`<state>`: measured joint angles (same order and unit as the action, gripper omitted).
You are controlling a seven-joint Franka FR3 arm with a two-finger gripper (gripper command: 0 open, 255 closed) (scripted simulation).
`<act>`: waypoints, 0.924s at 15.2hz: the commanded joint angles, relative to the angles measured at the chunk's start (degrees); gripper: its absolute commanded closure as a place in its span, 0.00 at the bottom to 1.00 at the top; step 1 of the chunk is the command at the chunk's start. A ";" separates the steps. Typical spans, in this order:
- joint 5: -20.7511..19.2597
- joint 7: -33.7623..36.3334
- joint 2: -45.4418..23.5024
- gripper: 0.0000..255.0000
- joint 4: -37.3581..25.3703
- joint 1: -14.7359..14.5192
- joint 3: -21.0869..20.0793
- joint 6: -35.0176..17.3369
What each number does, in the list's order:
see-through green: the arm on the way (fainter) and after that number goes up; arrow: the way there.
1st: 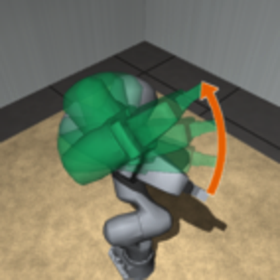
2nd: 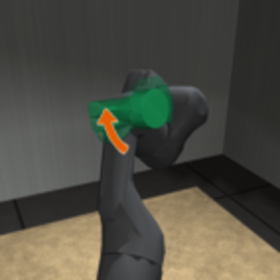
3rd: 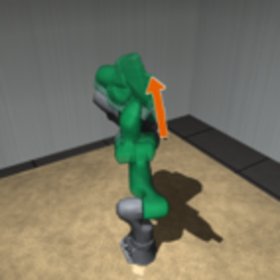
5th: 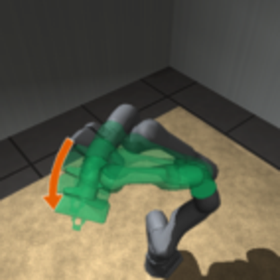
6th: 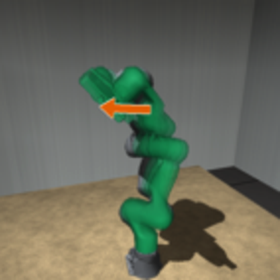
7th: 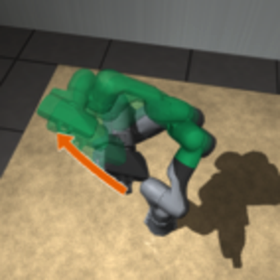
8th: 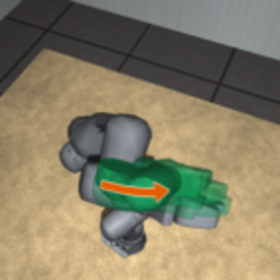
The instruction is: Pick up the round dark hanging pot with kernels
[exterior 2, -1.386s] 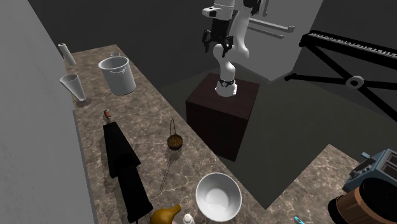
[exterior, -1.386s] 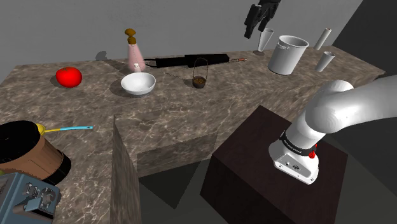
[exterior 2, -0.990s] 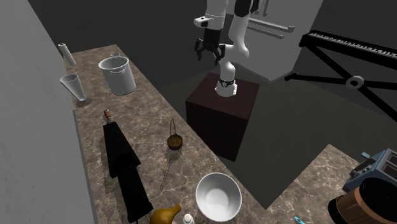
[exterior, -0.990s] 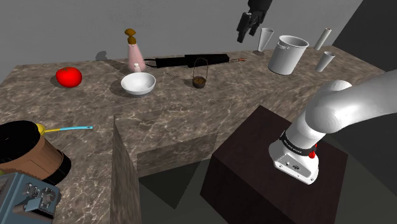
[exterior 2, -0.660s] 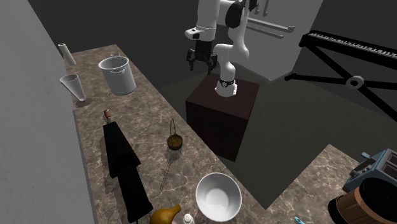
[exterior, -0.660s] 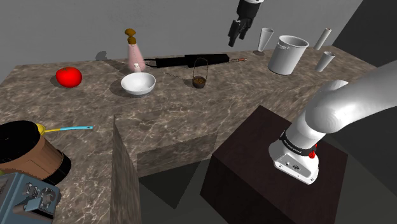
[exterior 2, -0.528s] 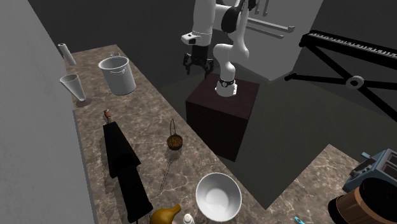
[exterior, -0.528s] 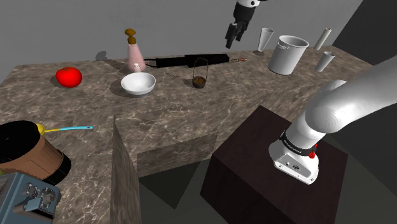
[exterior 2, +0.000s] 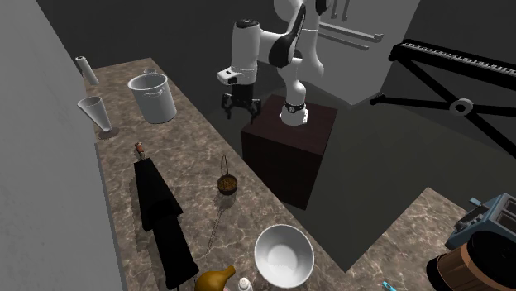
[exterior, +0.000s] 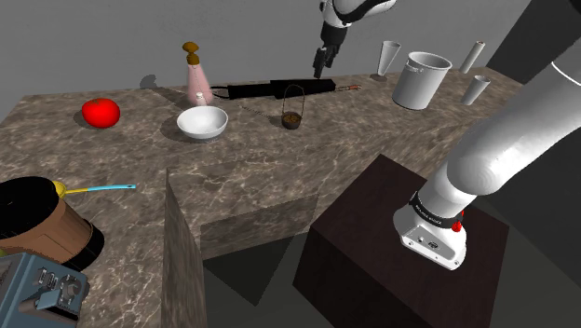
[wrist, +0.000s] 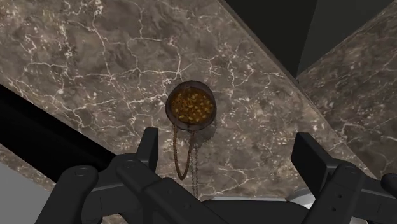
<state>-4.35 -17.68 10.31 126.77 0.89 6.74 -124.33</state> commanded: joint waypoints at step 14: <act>4.83 -12.34 -23.78 0.00 -14.07 1.14 1.06 -9.85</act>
<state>0.37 -29.84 -13.05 112.44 1.94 7.80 -133.47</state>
